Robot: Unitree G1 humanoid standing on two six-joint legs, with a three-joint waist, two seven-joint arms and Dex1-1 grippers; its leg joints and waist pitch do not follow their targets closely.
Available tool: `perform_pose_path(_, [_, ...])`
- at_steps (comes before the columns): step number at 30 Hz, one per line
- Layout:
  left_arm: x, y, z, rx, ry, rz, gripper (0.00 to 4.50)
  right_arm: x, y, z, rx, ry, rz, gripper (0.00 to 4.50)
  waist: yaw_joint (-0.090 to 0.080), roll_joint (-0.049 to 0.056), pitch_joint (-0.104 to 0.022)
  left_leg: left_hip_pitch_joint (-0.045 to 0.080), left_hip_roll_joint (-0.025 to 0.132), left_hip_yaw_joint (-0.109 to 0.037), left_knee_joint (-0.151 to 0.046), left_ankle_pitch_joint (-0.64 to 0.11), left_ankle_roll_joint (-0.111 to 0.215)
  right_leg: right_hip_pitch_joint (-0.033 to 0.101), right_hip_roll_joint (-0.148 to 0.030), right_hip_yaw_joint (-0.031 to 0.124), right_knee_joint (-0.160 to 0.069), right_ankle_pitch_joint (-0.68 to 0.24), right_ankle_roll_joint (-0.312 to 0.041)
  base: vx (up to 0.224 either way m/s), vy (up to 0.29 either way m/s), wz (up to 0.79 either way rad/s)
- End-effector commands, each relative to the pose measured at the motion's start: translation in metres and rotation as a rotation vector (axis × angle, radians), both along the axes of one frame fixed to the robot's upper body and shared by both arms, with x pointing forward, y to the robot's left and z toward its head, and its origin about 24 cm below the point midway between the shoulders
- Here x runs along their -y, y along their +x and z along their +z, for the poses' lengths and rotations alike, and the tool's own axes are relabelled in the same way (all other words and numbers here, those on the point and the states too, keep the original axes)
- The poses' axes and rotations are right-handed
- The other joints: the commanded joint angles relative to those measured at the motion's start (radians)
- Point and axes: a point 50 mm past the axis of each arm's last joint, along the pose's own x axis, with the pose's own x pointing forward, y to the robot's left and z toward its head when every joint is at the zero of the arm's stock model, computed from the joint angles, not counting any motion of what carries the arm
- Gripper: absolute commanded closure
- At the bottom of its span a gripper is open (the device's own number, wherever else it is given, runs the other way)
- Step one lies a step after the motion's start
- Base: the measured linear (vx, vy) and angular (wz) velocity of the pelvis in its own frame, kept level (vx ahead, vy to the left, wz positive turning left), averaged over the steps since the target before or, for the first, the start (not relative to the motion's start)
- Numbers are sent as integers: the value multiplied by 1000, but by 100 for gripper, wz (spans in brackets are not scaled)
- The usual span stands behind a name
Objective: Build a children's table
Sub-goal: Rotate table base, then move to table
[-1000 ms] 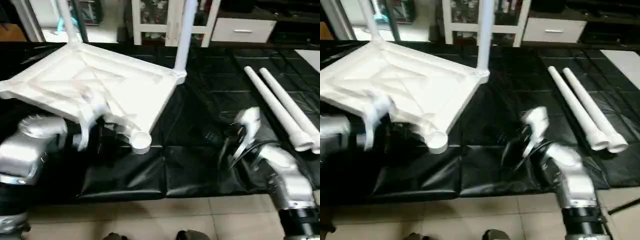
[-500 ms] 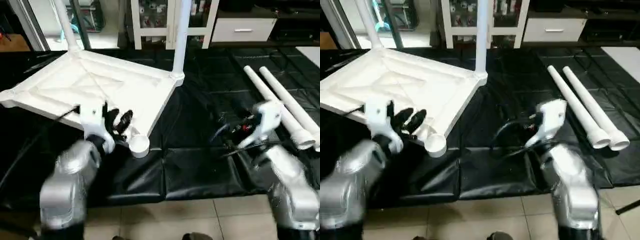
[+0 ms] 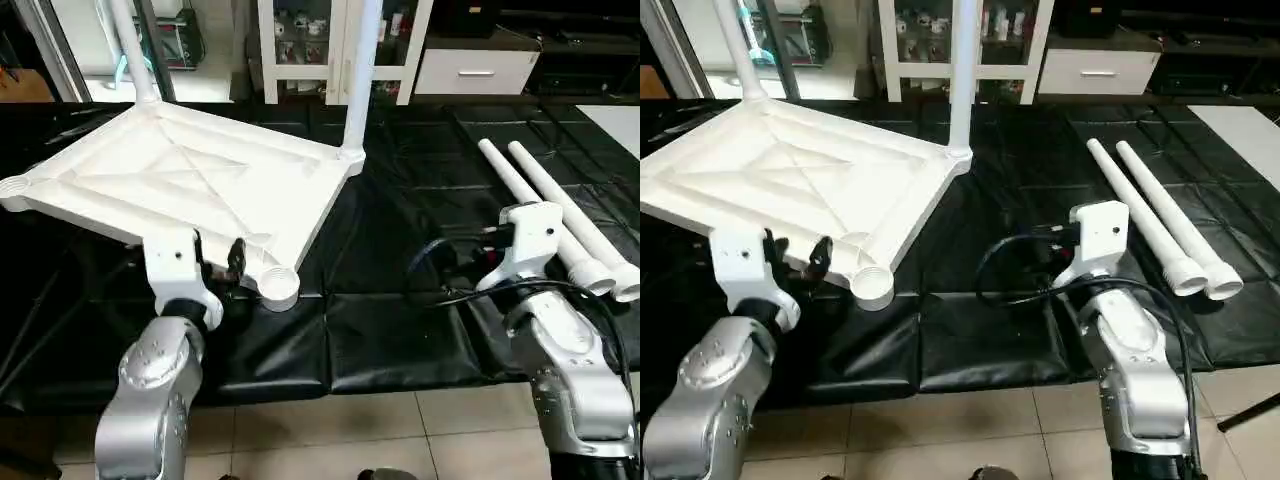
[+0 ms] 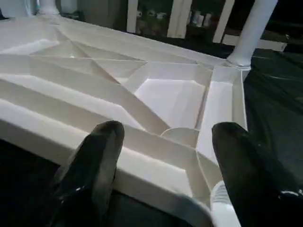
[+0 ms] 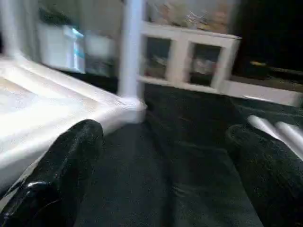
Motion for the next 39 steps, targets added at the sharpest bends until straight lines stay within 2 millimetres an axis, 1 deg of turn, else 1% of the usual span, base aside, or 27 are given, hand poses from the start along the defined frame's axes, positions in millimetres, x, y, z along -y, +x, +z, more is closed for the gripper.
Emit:
perform_pose_path(1, [2, 1, 4, 35, 41, 8, 117, -6, -4, -9, -57, -35, 78, 0, -5, -10, -63, 13, 5, -5, -78, -339, 11, 37, -11, 8, -87, -370, -46, 0, 0, 0])
perform_pose_path(5, [4, 3, 1, 10, 36, 3, 117, -17, -6, -10, -66, 9, 140, 0, -6, -16, -63, 11, 7, -4, -77, -329, 19, 33, -13, 10, -87, -360, -51, 0, 0, 0])
perform_pose_path(8, [5, 4, 1, 9, 58, 7, 117, -22, -5, -9, -58, 39, 157, 0, -20, 4, -61, 33, 34, -33, -97, -352, -32, 36, 28, -21, -79, -241, -87, 0, 0, 0])
perform_pose_path(9, [6, 5, 1, 11, 57, 7, 117, -22, -5, -9, -61, 53, 145, 0, -31, 14, -57, 46, 67, -53, -117, -349, -4, 37, 35, -39, -71, -185, -143, 16, -53, 5])
perform_pose_path(11, [6, 5, 1, 15, 52, 7, 117, -21, -4, -8, -63, 71, 135, 0, -44, 36, -49, 63, 193, -103, -185, -355, 72, 35, 8, -73, 11, -100, -216, 23, -77, 10])
perform_pose_path(13, [7, 5, 2, 21, 56, 4, 117, -18, -3, -8, -63, 81, 124, 0, -47, 28, -48, 68, 205, -93, -190, -322, 139, 32, -14, -77, 42, -68, -243, 23, -151, 6])
perform_pose_path(14, [7, 5, 2, 21, 55, 3, 117, -17, -3, -8, -63, 87, 120, 0, -43, 25, -46, 66, 196, -77, -189, -344, 155, 32, -20, -77, 41, -68, -266, 21, -181, 5])
perform_pose_path(15, [7, 5, 2, 21, 55, 2, 117, -16, -2, -7, -62, 92, 118, 0, -42, 6, -44, 60, 155, -42, -169, -398, 171, 30, -22, -68, 24, -88, -328, 27, -231, 7])
perform_pose_path(16, [8, 5, 3, 21, 56, -1, 117, -16, -2, -7, -59, 87, 123, 0, -48, -24, -51, 60, -10, 39, -19, -435, 157, 23, 14, -72, -74, -223, -391, 8, -228, -3])
perform_pose_path(17, [8, 5, 3, 21, 56, -2, 117, -16, -2, -6, -58, 85, 126, 0, -45, -54, -63, 51, -101, 58, 133, -399, 171, 23, 8, -65, -127, -345, -382, 8, -228, -3])
perform_pose_path(18, [8, 6, 3, 21, 57, -3, 117, -17, -2, -6, -57, 83, 128, 0, -29, -61, -76, -17, -106, 25, 198, -278, 180, 83, -53, -28, -124, -446, -378, -13, -189, -8])
perform_pose_path(20, [8, 6, 3, 22, 59, -4, 117, -17, -2, -5, -59, 86, 135, 0, -33, -39, -62, -26, -94, -15, 172, -270, 173, 99, -84, -8, -130, -452, -327, -27, -152, -4])
perform_pose_path(21, [9, 6, 3, 22, 60, -10, 117, -18, -2, -5, -60, 83, 141, 0, -37, -2, -66, -14, -73, -37, 97, -222, 208, 107, -59, -31, -156, -465, -198, -60, -158, 8])
perform_pose_path(22, [9, 6, 3, 22, 60, -11, 117, -18, -2, -4, -60, 83, 142, 0, -42, 28, -64, 23, -19, -65, 36, -172, 220, 88, -23, -72, -174, -445, -99, -66, -208, -4])
perform_pose_path(23, [9, 7, 3, 22, 67, -15, 117, -18, -2, -4, -69, 87, 146, 0, -72, 64, -74, 73, 280, -259, -105, 5, 306, 24, -9, -115, 63, -377, 76, -66, -208, -4])
perform_pose_path(24, [10, 7, 4, 27, 71, -20, 117, -18, -2, -5, -77, 90, 148, 0, -65, 50, -80, 99, 257, -238, -66, 183, 340, -90, -19, -81, 206, -358, 69, -52, -193, -4])
perform_pose_path(25, [11, 7, 4, 27, 63, -27, 117, -18, -2, -5, -83, 90, 148, 0, -53, 59, -61, 50, 173, -169, -64, 254, 390, -85, -10, -59, 237, -227, -14, -77, -165, 10])
perform_pose_path(27, [11, 7, 4, 13, 61, -21, 117, -18, -1, -6, -112, 88, 163, 0, -54, 53, -67, 46, 113, -136, -68, 185, 475, -46, 0, -49, 187, -165, -65, -84, -190, 5])
perform_pose_path(28, [12, 7, 5, 19, 48, -30, 117, -19, -2, -7, -121, 80, 175, 0, -52, 6, -77, 29, 10, -87, -23, 29, 490, 19, -20, -15, 50, -35, -219, -99, -248, -11])
perform_pose_path(29, [13, 8, 9, 53, 37, -62, 117, -21, -2, -6, -130, 72, 196, 0, -38, -10, -89, -8, -62, -58, 44, 16, 470, 59, -55, 2, -8, 2, -344, -99, -248, -11])
perform_pose_path(30, [14, 8, 12, 71, 39, -76, 117, -22, -2, -6, -129, 73, 203, 0, 4, -44, -84, -44, -92, -40, 134, -84, 306, 102, -156, 42, -75, -107, -331, -112, -241, -10])
perform_pose_path(31, [15, 8, 12, 72, 46, -82, 117, -22, -1, -4, -123, 71, 202, 0, 10, -49, -69, -31, -80, -44, 89, -59, 159, 77, -128, 32, -76, -223, -211, -101, -239, -5])
perform_pose_path(32, [15, 8, 12, 72, 47, -82, 117, -22, -1, -4, -122, 70, 202, 0, 12, -36, -68, -29, -68, -53, 62, -54, 123, 86, -128, 28, -69, -295, -151, -101, -239, -5])
perform_pose_path(33, [15, 8, 12, 64, 44, -90, 117, -22, 1, -2, -115, 69, 201, 0, 9, -28, -49, -22, -41, -62, 15, -121, 95, 73, -115, 25, -86, -490, -43, -109, -190, -18])
perform_pose_path(34, [15, 7, 12, 58, 43, -96, 117, -23, 2, 0, -111, 71, 202, 0, 1, -21, -38, -13, -46, -61, 3, -242, 44, 65, -87, 1, -98, -794, 77, -118, -142, -15])
perform_pose_path(36, [15, 5, 12, 56, 48, -101, 117, -24, 3, 3, -105, 74, 206, 0, -21, -15, -32, 40, -55, -54, 33, -354, 7, 17, -70, -32, -134, -1039, 128, -120, -126, -11])
perform_pose_path(39, [14, 4, 11, 54, 49, -99, 117, -24, 4, 5, -106, 70, 211, 0, -70, 25, -13, 76, -5, -82, -26, -608, 7, 57, -23, -172, -161, -880, 99, -112, -19, -6])
